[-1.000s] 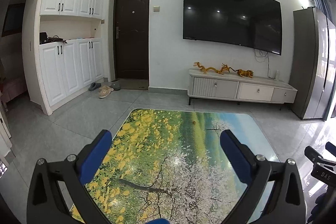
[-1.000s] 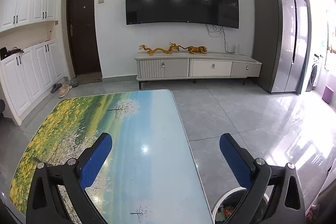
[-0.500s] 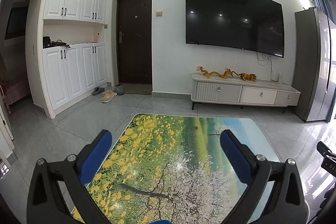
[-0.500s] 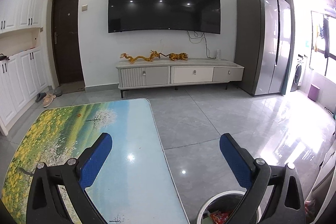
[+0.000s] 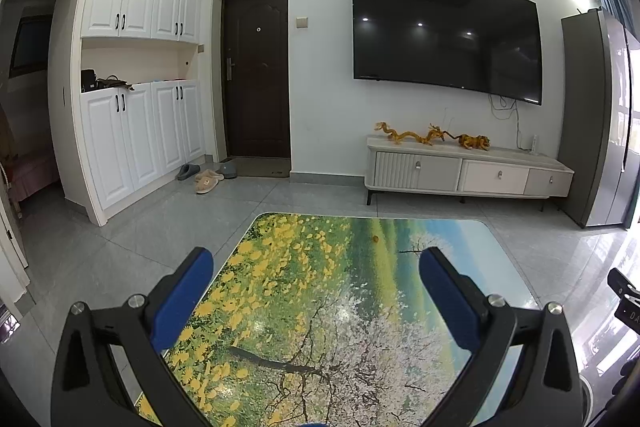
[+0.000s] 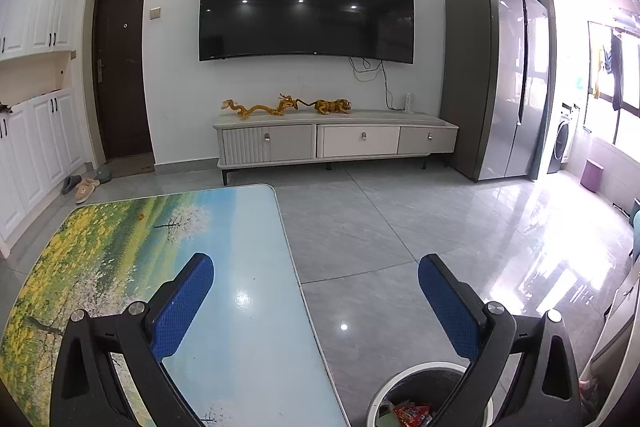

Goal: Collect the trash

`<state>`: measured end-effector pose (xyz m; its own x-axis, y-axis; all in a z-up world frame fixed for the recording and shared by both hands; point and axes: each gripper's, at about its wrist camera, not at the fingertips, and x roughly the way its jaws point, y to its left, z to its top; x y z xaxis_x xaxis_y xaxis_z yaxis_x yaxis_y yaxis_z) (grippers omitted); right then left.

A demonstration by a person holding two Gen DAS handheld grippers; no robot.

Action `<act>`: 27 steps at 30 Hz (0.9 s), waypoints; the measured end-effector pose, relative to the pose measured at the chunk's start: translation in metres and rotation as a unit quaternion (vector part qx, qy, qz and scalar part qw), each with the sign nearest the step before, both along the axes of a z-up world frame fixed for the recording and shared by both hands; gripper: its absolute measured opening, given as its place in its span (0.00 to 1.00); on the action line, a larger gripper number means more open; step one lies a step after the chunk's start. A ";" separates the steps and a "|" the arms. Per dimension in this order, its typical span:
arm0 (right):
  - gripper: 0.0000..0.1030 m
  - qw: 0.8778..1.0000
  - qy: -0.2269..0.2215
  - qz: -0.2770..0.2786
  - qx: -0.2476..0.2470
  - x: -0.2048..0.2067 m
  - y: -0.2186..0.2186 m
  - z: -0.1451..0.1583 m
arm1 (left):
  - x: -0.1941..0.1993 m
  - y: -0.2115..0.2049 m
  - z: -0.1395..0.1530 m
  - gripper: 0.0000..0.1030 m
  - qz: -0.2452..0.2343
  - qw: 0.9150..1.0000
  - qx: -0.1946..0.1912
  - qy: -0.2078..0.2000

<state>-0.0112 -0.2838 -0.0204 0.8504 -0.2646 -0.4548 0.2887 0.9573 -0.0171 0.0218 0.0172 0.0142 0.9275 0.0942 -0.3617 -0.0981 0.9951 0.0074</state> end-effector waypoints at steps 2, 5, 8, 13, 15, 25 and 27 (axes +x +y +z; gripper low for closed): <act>1.00 1.000 0.001 0.000 0.000 0.000 0.001 0.000 | 0.000 0.001 -0.001 1.00 0.000 1.000 0.000 0.001; 1.00 1.000 0.001 0.000 -0.001 0.000 0.002 0.000 | 0.000 0.001 -0.001 1.00 0.000 1.000 0.000 0.002; 1.00 1.000 0.002 0.000 -0.001 0.000 0.002 0.000 | 0.002 0.002 -0.002 1.00 0.001 1.000 0.000 0.001; 1.00 1.000 0.002 0.000 -0.001 0.001 0.001 0.001 | 0.002 0.002 -0.002 1.00 0.001 1.000 0.001 0.001; 1.00 1.000 0.002 -0.001 -0.001 0.001 0.001 0.001 | 0.002 0.002 -0.002 1.00 0.002 1.000 0.001 0.000; 1.00 1.000 -0.001 -0.003 -0.005 -0.003 0.000 0.000 | -0.001 -0.001 -0.004 1.00 0.008 1.000 0.007 -0.009; 1.00 1.000 -0.002 -0.004 -0.004 -0.003 -0.002 0.000 | -0.001 -0.002 -0.004 1.00 0.008 1.000 0.009 -0.010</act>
